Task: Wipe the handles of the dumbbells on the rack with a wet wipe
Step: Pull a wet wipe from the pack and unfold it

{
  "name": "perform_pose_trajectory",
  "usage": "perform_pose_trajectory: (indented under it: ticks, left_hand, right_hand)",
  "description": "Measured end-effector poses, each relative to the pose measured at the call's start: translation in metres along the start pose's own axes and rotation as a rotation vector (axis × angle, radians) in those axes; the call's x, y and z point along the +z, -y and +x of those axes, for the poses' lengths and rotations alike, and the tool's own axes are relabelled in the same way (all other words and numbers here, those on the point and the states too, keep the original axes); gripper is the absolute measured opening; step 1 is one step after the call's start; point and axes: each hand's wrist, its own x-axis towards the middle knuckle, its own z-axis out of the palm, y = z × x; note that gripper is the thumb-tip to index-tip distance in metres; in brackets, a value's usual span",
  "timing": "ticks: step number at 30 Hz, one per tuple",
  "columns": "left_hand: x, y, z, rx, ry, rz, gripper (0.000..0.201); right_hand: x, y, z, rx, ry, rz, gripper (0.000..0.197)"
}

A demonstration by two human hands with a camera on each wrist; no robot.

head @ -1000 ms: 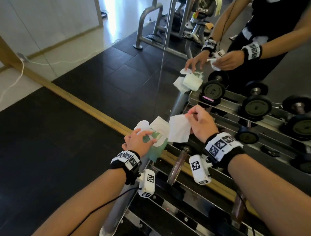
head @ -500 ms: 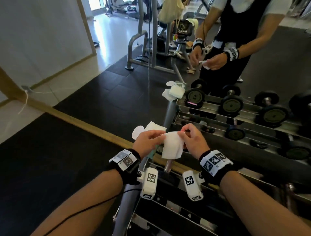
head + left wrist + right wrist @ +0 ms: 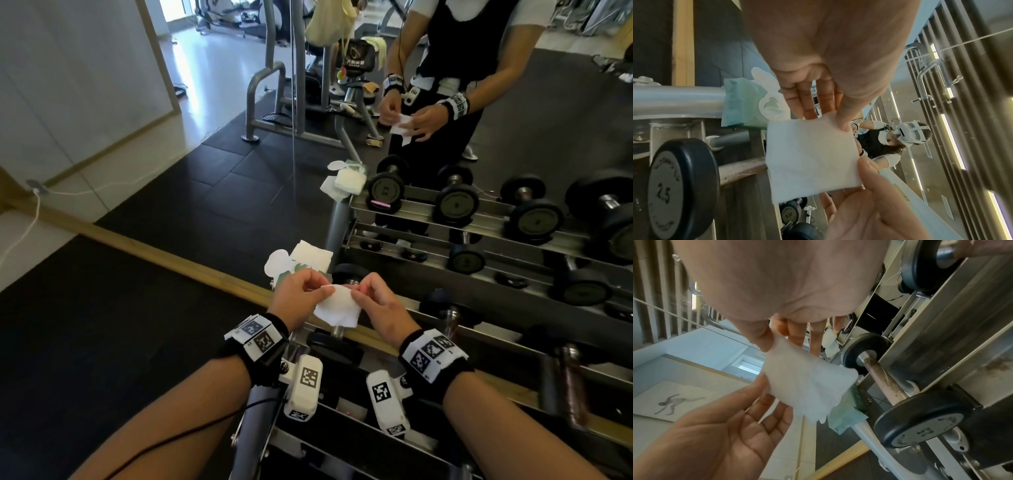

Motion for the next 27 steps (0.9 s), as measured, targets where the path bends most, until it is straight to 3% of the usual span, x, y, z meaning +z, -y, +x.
perform_pose_trajectory:
  ticks: [3, 7, 12, 19, 23, 27]
  left_hand:
    - [-0.004, 0.004, -0.003, 0.02, 0.008, 0.024, 0.011]
    - [-0.016, 0.008, -0.005, 0.021, 0.023, 0.017, 0.008]
    - [-0.026, 0.016, -0.005, 0.024, 0.016, -0.009, 0.016]
    - [-0.023, 0.029, -0.003, 0.016, 0.081, -0.062, 0.028]
    - [-0.016, 0.037, -0.001, 0.007, 0.078, -0.088, 0.032]
    - [-0.008, 0.047, 0.0, -0.003, -0.007, -0.048, 0.033]
  right_hand:
    - [0.005, -0.005, -0.005, 0.048, 0.032, -0.102, 0.025]
    - [0.008, -0.004, -0.008, 0.074, 0.078, -0.018, 0.043]
    - [0.006, -0.003, -0.009, 0.109, 0.071, -0.114, 0.016]
    - [-0.002, -0.006, -0.008, 0.135, -0.052, -0.042, 0.027]
    - [-0.005, -0.007, -0.007, 0.143, -0.015, -0.005, 0.031]
    - [-0.014, -0.01, -0.002, 0.144, 0.084, -0.113, 0.02]
